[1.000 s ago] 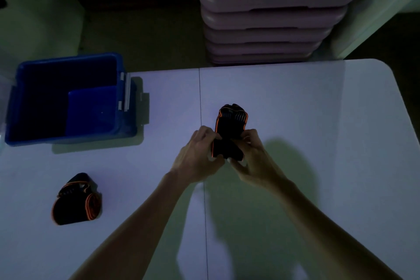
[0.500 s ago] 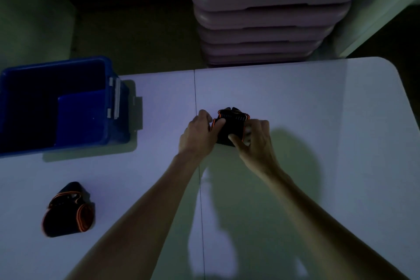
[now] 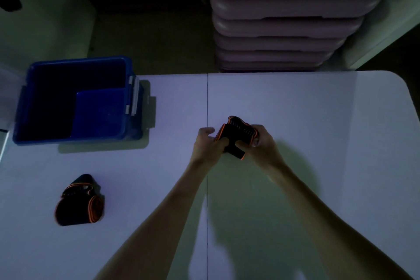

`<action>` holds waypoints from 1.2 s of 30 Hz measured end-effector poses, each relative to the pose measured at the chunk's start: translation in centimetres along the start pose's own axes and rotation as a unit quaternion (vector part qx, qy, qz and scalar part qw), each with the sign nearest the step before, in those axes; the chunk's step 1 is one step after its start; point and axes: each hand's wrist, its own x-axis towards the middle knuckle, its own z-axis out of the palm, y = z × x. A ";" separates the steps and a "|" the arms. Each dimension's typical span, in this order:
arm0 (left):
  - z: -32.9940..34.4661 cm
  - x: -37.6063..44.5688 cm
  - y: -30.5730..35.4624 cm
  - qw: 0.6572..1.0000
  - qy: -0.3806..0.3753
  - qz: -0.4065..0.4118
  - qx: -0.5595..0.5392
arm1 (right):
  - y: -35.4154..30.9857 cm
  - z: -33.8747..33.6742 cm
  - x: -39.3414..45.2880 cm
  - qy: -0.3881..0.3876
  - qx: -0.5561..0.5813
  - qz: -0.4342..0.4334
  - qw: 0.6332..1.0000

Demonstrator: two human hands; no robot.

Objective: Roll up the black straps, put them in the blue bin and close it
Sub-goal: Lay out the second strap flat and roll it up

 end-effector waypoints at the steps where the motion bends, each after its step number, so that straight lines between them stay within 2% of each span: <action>1: -0.4 -0.2 -0.4 0.999 -0.012 -0.008 -0.048 | -0.1 0.1 -0.6 0.001 0.020 0.002 1.000; 9: -2.8 -3.2 -3.7 0.964 -0.047 0.009 -0.261 | -1.9 2.0 -5.7 0.021 0.165 0.028 0.986; 13: -3.9 -5.2 -4.1 0.956 -0.031 0.024 -0.292 | -3.0 3.3 -8.0 0.005 0.196 0.025 0.980; 19: -7.1 -8.0 -4.1 0.949 0.019 0.022 -0.313 | -4.6 5.0 -10.2 -0.103 0.168 0.046 0.979; 23: -11.7 -9.3 -3.5 0.961 0.021 0.077 -0.266 | -7.2 5.6 -10.1 -0.193 0.157 0.073 0.966; 27: -17.5 -10.0 -2.2 0.968 0.018 0.118 -0.221 | -11.6 8.8 -10.3 -0.230 0.123 0.015 0.965; 31: -23.2 -9.3 -0.4 0.973 0.040 0.138 -0.181 | -15.4 13.6 -9.5 -0.229 0.017 -0.085 0.970; 36: -28.6 -5.9 1.8 0.974 0.071 0.136 -0.168 | -19.2 19.3 -7.0 -0.131 -0.093 -0.174 0.971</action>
